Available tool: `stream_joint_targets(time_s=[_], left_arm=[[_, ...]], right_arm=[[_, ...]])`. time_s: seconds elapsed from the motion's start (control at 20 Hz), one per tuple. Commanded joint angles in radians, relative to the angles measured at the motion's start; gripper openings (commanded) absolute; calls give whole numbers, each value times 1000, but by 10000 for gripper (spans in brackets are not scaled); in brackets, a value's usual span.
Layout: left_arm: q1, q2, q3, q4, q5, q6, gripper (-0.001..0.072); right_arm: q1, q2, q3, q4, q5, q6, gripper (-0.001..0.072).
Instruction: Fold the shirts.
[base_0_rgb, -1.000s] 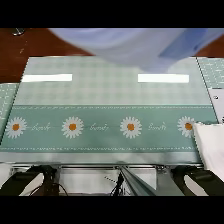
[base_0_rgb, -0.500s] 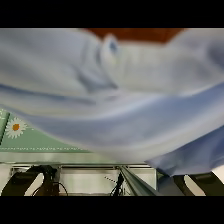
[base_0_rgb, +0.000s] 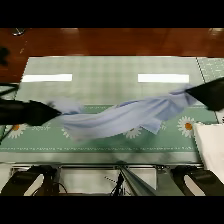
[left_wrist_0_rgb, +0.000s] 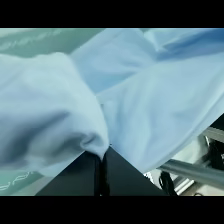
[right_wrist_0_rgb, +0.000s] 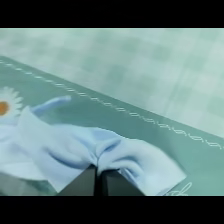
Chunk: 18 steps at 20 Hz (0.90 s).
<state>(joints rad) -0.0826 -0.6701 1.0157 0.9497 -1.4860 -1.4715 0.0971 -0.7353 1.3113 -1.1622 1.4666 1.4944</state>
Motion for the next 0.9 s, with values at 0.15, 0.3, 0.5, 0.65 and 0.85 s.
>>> stream_joint_targets(time_s=[0.15,0.3,0.5,0.65,0.85], left_arm=[[-26,-224,-293,-83,581,21,24],[-26,-368,-291,-182,746,31,27],[-8,-502,-224,-209,736,50,701],[140,-507,-114,-116,534,50,705],[406,-507,-76,26,122,156,702]], right_arm=[[-1,-399,-99,26,-391,32,27],[-1,-633,27,182,-431,32,28],[-29,-845,237,366,-371,32,601],[-130,-867,361,315,-192,31,631],[-322,-731,289,-82,117,-57,631]])
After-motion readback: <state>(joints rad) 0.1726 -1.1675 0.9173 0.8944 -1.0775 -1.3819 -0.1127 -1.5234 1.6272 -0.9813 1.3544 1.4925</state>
